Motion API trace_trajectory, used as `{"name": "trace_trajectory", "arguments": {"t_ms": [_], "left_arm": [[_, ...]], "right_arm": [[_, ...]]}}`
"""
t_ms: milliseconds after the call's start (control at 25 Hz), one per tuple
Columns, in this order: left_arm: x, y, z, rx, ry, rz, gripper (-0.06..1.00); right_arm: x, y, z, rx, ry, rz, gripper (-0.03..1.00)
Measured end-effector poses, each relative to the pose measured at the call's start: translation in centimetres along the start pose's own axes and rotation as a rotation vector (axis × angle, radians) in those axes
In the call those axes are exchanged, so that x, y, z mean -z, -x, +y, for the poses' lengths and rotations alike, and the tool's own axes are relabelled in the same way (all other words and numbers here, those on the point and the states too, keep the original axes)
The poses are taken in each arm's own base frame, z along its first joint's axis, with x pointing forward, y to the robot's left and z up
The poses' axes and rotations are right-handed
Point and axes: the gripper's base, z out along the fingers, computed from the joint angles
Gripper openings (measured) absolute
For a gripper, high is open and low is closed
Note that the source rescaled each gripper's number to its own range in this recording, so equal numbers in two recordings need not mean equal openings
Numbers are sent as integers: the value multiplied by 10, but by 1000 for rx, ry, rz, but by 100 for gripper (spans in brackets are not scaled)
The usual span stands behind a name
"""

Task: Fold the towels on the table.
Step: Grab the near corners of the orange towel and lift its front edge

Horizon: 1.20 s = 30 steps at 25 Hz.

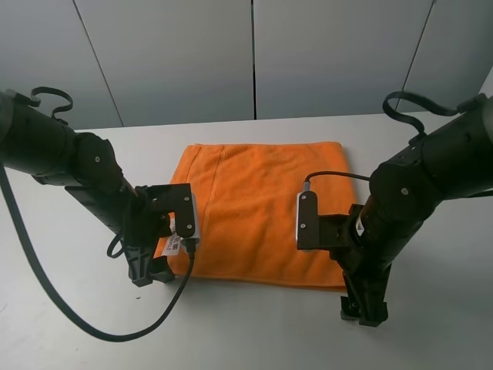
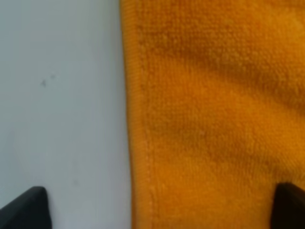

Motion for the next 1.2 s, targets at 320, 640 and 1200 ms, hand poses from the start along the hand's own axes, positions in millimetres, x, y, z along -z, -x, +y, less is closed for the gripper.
{"name": "trace_trajectory", "arguments": {"t_ms": [320, 640, 1200], "left_arm": [[0, -2, 0, -54, -6, 28, 100], [1, -4, 1, -130, -7, 64, 100], [1, -5, 4, -200, 31, 74, 3]], "right_arm": [[0, 7, -6, -19, -64, -72, 100], [1, 9, -8, -48, -82, -106, 100], [-2, 12, -10, -40, -109, -132, 1]]}}
